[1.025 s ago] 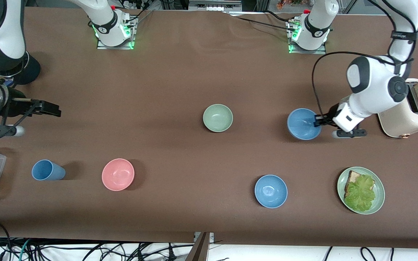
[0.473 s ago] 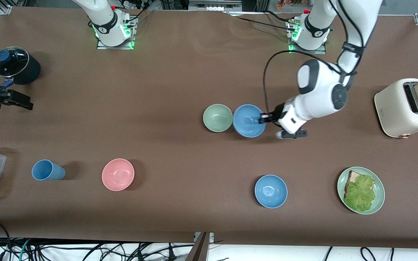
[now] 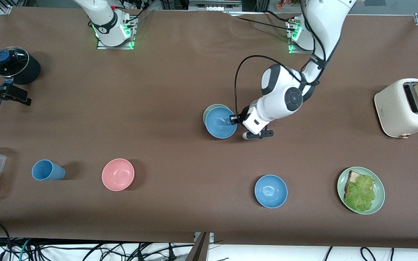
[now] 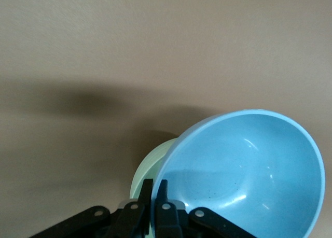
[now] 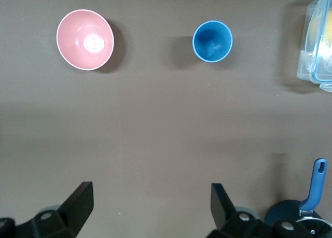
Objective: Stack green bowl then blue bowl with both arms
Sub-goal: 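Carry the light blue bowl with the left gripper onto the green bowl, then lower the blue bowl into the green bowl and open the left gripper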
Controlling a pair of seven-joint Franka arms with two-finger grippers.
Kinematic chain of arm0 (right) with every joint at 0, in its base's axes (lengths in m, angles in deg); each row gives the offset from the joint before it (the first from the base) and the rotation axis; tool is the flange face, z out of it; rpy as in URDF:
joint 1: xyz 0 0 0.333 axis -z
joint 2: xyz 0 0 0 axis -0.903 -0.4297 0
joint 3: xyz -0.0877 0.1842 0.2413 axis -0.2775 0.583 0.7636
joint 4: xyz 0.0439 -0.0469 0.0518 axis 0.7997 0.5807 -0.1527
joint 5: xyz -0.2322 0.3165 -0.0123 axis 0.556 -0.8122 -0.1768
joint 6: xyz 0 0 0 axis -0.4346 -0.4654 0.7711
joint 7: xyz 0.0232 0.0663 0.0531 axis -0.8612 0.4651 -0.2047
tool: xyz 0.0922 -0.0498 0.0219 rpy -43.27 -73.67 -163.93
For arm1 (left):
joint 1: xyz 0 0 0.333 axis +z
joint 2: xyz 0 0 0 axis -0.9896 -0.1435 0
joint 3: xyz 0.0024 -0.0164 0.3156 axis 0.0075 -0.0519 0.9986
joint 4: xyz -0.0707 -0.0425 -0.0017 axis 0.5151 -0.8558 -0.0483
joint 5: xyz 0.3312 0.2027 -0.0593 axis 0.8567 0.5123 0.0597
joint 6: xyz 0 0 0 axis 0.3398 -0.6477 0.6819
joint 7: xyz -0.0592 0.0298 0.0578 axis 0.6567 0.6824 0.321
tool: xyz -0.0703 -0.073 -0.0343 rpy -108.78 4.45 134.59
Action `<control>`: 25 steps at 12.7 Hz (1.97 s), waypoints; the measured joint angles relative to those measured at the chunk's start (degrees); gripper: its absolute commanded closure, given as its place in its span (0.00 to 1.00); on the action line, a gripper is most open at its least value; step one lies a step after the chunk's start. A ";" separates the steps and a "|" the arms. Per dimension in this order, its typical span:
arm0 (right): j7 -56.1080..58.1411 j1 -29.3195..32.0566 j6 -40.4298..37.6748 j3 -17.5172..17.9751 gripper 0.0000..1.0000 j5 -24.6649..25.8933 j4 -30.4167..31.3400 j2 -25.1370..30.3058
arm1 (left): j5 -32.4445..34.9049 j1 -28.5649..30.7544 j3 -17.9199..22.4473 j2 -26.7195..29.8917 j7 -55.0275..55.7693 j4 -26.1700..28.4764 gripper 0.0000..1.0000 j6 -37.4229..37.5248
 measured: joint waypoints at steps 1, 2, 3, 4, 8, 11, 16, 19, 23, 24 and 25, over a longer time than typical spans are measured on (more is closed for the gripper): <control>-0.05 0.58 0.00 0.86 0.00 0.07 0.30 0.28 | 0.33 -0.47 0.00 -0.32 0.18 -0.20 1.00 -0.23; -0.29 0.96 -0.03 1.59 0.00 0.16 0.59 0.65 | 0.94 -0.66 0.00 -0.24 0.33 -0.44 1.00 -0.21; -0.73 1.05 -0.09 2.00 0.00 0.27 0.81 0.98 | 1.41 -0.67 0.01 -0.02 0.40 -0.69 1.00 0.14; -1.06 1.07 -0.12 2.24 0.00 0.47 1.02 1.21 | 1.80 -0.67 0.03 0.31 0.43 -0.83 1.00 1.12; -1.26 1.12 -0.18 2.43 0.00 1.73 1.32 1.17 | 6.36 -0.67 0.05 1.99 0.82 -0.70 1.00 4.64; -1.26 1.18 -0.12 2.43 0.00 1.78 1.32 0.94 | 7.72 -0.67 0.07 2.21 0.95 -0.23 1.00 4.90; -1.26 1.50 -0.04 2.43 0.00 1.78 1.32 0.88 | 12.70 -0.68 0.05 2.22 2.89 0.10 1.00 4.88; -1.26 1.64 -0.02 2.42 0.00 1.78 1.32 0.85 | 13.28 -1.32 -0.02 2.21 3.74 0.45 1.00 4.88; -1.26 1.65 0.01 2.42 0.00 1.79 1.32 0.84 | 13.28 -1.53 -0.02 1.75 4.12 0.61 1.00 4.71; -1.26 1.65 0.02 2.42 0.00 1.79 1.32 0.84 | 13.28 -1.68 -0.02 1.37 4.48 0.62 1.00 4.22; -1.26 1.66 0.02 2.42 0.00 1.79 1.32 0.84 | 13.28 -1.93 -0.04 0.98 4.98 0.62 1.00 3.76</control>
